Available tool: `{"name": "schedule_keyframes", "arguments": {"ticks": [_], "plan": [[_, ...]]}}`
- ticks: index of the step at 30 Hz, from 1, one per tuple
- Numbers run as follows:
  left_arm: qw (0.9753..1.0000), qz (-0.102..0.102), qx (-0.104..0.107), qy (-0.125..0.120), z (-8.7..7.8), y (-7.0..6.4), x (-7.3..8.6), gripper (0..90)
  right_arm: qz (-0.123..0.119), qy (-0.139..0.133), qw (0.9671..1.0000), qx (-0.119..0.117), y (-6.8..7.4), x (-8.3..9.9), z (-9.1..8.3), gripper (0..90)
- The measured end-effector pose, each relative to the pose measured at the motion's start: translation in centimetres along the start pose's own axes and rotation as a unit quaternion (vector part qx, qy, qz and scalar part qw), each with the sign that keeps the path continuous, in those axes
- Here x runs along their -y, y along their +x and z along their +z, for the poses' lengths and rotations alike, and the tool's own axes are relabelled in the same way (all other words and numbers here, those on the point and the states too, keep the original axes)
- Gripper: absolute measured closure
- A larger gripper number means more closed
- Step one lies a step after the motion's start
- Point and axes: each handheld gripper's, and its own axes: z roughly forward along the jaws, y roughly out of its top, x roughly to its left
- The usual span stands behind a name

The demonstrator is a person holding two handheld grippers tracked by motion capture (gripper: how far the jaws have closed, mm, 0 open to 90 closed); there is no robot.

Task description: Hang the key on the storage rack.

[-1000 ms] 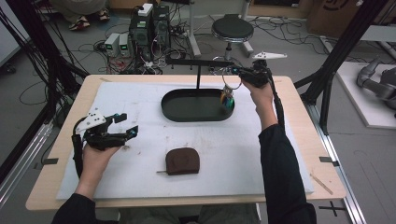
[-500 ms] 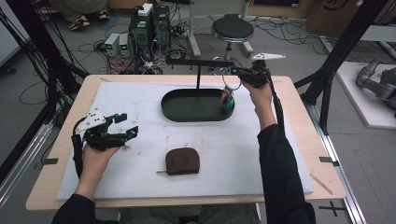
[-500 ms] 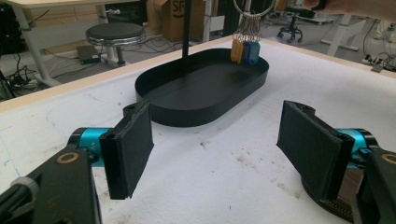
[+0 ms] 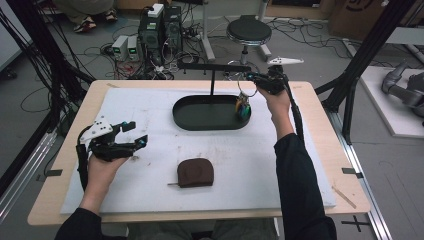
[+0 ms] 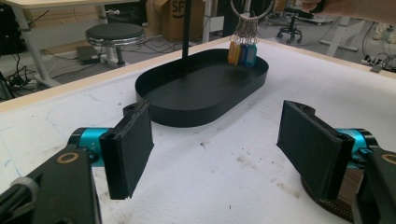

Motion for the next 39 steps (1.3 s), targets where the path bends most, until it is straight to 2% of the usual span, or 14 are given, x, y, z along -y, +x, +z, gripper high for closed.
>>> {"name": "schedule_keyframes", "arguments": {"ticks": [14, 20, 23, 25, 28, 31, 34, 36, 39], "plan": [[1.0000, 0.001, 0.002, -0.001, 0.1, -0.1, -0.1, 26.3, 0.003, -0.006, 0.9999, 0.014, -0.3, -0.2, -1.0, 84.9], [1.0000, 0.003, 0.001, -0.001, 0.1, 0.0, -0.2, 26.4, -0.017, -0.002, 0.9992, 0.036, -0.1, -0.3, -2.4, 78.7], [1.0000, 0.002, 0.002, -0.002, 0.2, 0.0, -0.2, 26.3, -0.021, 0.007, 0.9990, 0.040, 0.1, -0.1, -3.2, 70.1], [1.0000, 0.001, 0.001, -0.002, 0.3, 0.1, -0.3, 26.3, -0.034, 0.020, 0.9984, 0.040, 0.3, -0.1, -3.8, 65.7], [1.0000, 0.001, 0.002, -0.002, 0.3, 0.1, -0.3, 26.3, -0.050, 0.003, 0.9975, 0.049, 1.1, 0.3, -5.0, 61.0], [1.0000, 0.002, 0.002, -0.002, 0.4, 0.2, -0.4, 26.4, -0.044, 0.000, 0.9981, 0.043, 1.4, 0.8, -6.0, 54.4], [1.0000, 0.002, 0.003, -0.002, 0.6, 0.2, -0.4, 26.3, -0.029, 0.008, 0.9988, 0.039, 1.8, 1.3, -6.8, 44.7], [1.0000, 0.003, 0.004, -0.001, 0.7, 0.2, -0.5, 26.3, -0.037, -0.012, 0.9984, 0.040, 2.4, 1.8, -7.7, 43.3], [1.0000, 0.006, 0.004, 0.000, 0.8, 0.3, -0.5, 26.4, -0.021, 0.002, 0.9993, 0.030, 2.9, 2.4, -8.5, 36.5]]}}
